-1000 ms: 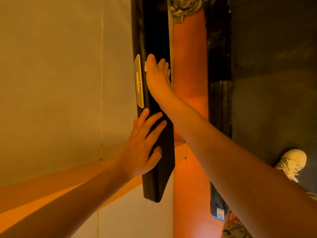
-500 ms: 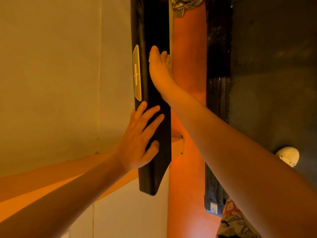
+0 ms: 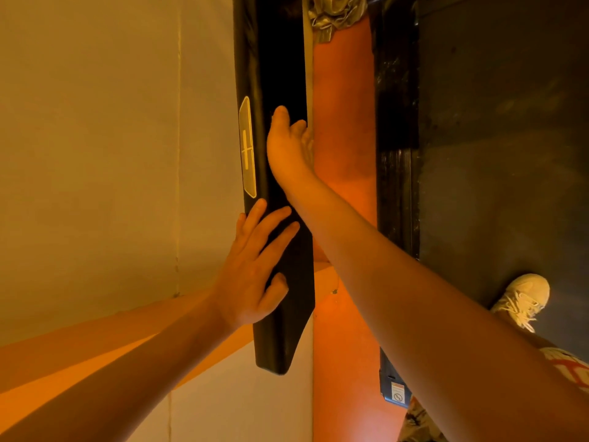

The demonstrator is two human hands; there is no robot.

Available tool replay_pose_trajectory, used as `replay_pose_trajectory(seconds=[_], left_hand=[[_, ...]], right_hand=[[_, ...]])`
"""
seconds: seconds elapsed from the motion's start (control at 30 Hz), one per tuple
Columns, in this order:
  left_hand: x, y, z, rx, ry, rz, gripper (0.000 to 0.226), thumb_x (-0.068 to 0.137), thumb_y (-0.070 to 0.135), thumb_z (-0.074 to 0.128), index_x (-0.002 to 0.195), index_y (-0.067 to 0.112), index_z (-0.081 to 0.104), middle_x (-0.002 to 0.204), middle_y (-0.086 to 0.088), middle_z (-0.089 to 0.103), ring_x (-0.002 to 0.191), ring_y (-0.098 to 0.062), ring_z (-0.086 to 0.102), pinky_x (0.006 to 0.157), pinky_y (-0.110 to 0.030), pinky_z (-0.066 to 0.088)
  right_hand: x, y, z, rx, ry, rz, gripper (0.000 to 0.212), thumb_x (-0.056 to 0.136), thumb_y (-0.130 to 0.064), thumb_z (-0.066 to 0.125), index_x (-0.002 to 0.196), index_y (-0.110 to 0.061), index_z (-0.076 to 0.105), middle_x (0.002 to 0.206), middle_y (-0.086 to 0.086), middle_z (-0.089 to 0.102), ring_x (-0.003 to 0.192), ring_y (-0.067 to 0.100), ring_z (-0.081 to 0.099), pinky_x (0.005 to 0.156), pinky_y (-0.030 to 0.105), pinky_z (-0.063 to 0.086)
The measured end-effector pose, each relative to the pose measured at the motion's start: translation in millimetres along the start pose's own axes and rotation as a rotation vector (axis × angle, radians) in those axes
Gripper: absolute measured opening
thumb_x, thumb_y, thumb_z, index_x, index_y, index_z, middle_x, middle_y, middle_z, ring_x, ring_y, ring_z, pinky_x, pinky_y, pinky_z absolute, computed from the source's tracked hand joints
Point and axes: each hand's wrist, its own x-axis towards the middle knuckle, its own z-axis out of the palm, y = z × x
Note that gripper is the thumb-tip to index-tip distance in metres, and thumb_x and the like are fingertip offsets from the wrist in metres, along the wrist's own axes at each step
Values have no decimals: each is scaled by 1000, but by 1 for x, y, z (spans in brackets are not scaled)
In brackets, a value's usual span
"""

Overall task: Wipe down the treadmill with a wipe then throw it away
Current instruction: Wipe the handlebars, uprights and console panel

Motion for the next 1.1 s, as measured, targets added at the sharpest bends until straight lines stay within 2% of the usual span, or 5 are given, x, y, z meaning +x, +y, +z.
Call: replay_pose_trajectory(seconds=[0.2, 0.33, 0.47, 0.93, 1.1], left_hand=[[0, -2, 0, 13, 7, 17, 61, 91, 31, 43, 143, 1, 52, 155, -18, 40, 153, -43, 18, 114, -66, 27], [-1, -3, 1, -2, 17, 12, 59, 90, 30, 42, 144, 6, 47, 156, -14, 37, 154, -41, 17, 114, -66, 26], [0, -3, 2, -23, 30, 25, 60, 90, 28, 42, 143, 1, 51, 154, -18, 42, 152, -45, 22, 116, -64, 26], [-3, -8, 5, -44, 41, -4, 60, 103, 47, 27, 145, 9, 47, 156, -12, 39, 153, -41, 20, 113, -69, 26], [-3, -7, 5, -47, 32, 6, 58, 95, 37, 40, 144, 8, 47, 155, -12, 39, 153, -41, 20, 111, -70, 27]], right_hand=[[-3, 15, -3, -26, -78, -66, 87, 98, -67, 18, 163, -9, 16, 171, 13, 10, 157, 28, 8, 127, 50, 10], [7, 16, -7, -12, -41, 67, 71, 110, -50, 20, 163, -8, -2, 172, 12, -7, 158, 27, -6, 127, 47, 2], [-8, 13, 2, -17, -49, -5, 75, 106, -57, 20, 164, -10, 7, 172, 12, 4, 158, 28, 4, 127, 51, 9], [-3, 27, -8, -45, -144, 22, 69, 111, -48, 19, 163, -13, -9, 171, 7, -14, 158, 22, -12, 126, 45, -2], [7, 24, -13, -71, -115, 39, 69, 111, -47, 20, 164, -10, -5, 172, 9, -9, 158, 25, -8, 128, 47, 1]])
